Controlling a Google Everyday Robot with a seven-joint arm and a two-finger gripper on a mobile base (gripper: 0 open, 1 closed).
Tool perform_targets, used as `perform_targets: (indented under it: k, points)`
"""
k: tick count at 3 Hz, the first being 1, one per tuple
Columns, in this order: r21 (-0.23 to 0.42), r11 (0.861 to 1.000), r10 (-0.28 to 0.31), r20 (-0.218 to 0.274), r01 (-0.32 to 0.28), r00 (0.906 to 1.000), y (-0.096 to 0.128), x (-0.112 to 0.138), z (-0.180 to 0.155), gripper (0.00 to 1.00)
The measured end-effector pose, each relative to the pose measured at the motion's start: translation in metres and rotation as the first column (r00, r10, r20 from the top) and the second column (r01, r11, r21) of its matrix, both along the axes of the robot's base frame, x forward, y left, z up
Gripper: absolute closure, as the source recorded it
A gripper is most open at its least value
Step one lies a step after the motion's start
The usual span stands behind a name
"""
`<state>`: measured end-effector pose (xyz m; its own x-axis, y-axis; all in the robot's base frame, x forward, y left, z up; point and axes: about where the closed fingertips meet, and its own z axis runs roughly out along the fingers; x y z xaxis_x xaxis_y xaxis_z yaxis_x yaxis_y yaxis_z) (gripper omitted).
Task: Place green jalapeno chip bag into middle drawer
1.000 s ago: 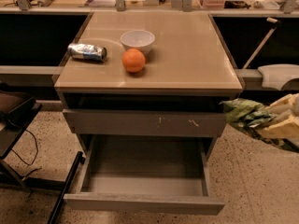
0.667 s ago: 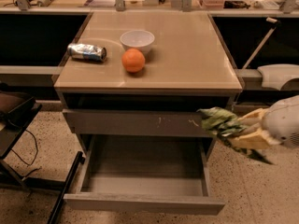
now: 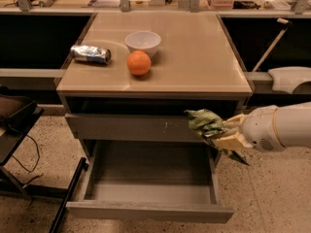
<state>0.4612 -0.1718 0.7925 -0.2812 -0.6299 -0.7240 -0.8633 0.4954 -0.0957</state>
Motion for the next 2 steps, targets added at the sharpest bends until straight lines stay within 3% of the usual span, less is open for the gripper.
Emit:
perform_targets:
  k: [1,2]
  points:
    - [0.069,0.998,-0.004,0.043,0.001,0.9991,-0.032,-0.012,0.035,1.00]
    - [0.136,0.987,0.081,0.054,-0.088,0.9952,-0.034,-0.041,0.023,1.00]
